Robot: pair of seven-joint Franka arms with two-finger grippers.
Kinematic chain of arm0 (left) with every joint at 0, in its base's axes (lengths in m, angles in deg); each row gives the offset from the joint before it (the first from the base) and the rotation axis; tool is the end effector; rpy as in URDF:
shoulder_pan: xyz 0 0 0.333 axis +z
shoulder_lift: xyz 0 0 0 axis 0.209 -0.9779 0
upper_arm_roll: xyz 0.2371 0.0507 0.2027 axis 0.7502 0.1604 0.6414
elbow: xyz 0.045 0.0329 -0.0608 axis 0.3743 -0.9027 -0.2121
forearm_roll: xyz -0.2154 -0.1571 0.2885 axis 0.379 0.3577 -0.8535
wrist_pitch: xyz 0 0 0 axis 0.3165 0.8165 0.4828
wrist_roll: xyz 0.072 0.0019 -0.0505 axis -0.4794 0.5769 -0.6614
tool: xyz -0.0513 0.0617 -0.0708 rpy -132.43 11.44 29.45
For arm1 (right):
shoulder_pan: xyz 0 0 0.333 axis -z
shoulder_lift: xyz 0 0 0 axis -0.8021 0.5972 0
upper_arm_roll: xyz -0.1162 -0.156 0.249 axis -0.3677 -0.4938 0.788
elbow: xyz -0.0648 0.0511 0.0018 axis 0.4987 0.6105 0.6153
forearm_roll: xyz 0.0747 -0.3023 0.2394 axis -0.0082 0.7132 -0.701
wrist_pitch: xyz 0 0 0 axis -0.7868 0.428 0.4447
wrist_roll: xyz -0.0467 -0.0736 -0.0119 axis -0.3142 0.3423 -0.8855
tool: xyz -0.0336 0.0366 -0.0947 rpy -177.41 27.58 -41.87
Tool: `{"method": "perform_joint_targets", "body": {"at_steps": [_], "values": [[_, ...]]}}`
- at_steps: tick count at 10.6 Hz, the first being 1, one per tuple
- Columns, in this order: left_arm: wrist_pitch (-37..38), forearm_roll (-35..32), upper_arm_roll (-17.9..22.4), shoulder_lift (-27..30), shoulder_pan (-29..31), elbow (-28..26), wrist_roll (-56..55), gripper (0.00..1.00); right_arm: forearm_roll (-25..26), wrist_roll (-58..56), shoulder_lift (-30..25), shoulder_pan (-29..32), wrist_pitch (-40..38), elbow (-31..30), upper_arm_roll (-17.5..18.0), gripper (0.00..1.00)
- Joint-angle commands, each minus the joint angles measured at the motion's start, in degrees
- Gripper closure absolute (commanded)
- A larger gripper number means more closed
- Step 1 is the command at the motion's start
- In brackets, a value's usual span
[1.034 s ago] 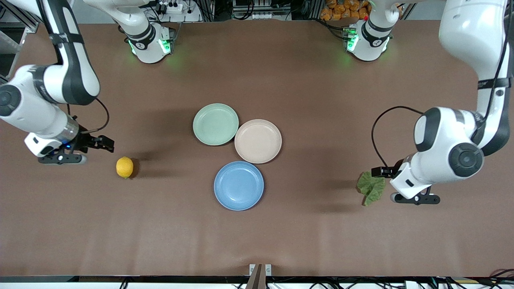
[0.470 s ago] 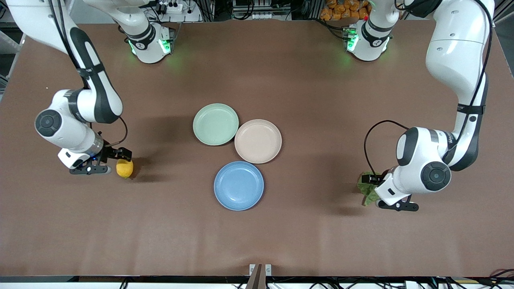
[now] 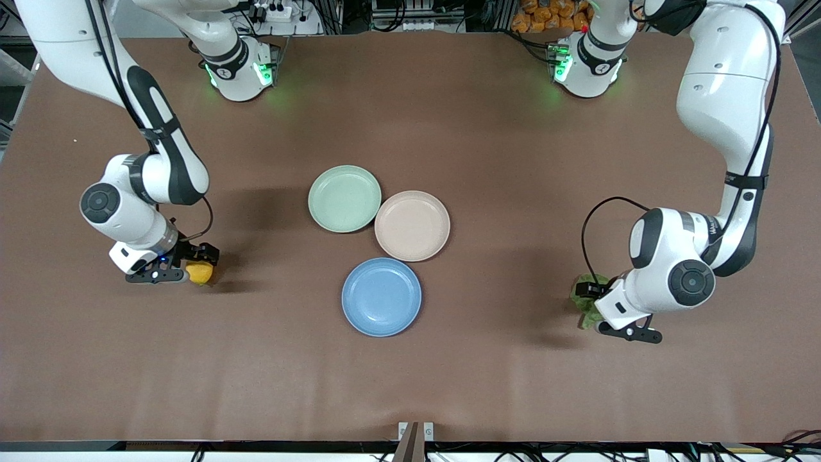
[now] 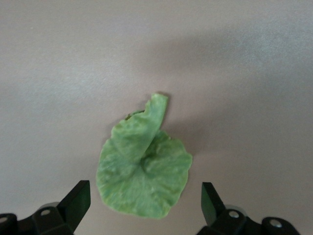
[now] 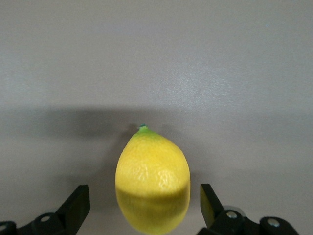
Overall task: Place lemon and lettuce in plates
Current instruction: 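Grasp the lemon with the right gripper while the left gripper grasps the lettuce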
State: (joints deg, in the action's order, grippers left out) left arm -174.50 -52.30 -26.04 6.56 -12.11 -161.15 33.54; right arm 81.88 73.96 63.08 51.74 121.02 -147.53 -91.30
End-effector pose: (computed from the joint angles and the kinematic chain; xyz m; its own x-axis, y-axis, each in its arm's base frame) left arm 0.7061 -0.0959 0.2330 0.9768 -0.1939 -0.0912 -0.1948 -0.9808 -0.0012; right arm 0.5821 -0.0175 0.2070 0.9965 0.0498 0.0665 0.0479 -0.9984 0.0301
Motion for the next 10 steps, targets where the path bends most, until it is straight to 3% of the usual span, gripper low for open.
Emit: {"method": "perform_joint_targets", "body": {"at_steps": [1, 2, 3, 5, 8, 10], "values": [[-4.55, -2.11, -0.03, -3.56, -0.57, 0.49, 1.42, 0.0, -0.6, -1.07, 1.02, 1.32, 2.42, -0.89, 0.88, 0.11], [-4.56, -2.11, -0.03, -3.83, -0.57, 0.4, 1.41, 0.0, -0.6, -1.07, 1.11, 1.33, 2.42, -0.89, 0.88, 0.32], [-4.56, -2.11, -0.03, -4.09, -0.83, 0.23, 1.41, 0.0, -0.6, -1.07, 1.11, 1.33, 2.33, -0.8, 0.88, 0.61], [-4.56, -2.46, 0.05, -3.83, -0.83, -0.92, 1.76, 0.0, -0.6, -1.07, 1.11, 1.24, 1.8, -0.54, 0.88, 0.98], [-4.56, -3.51, 0.05, -3.83, -0.74, -1.53, 1.77, 0.0, -0.6, -0.99, 0.32, 1.15, 1.36, 0.51, 0.96, 1.0], [-4.56, -4.91, -0.03, -3.74, -0.22, -2.23, 1.77, 0.0, -0.51, -0.37, 0.06, 0.71, -5.98, 4.97, 2.45, 1.0]]}}
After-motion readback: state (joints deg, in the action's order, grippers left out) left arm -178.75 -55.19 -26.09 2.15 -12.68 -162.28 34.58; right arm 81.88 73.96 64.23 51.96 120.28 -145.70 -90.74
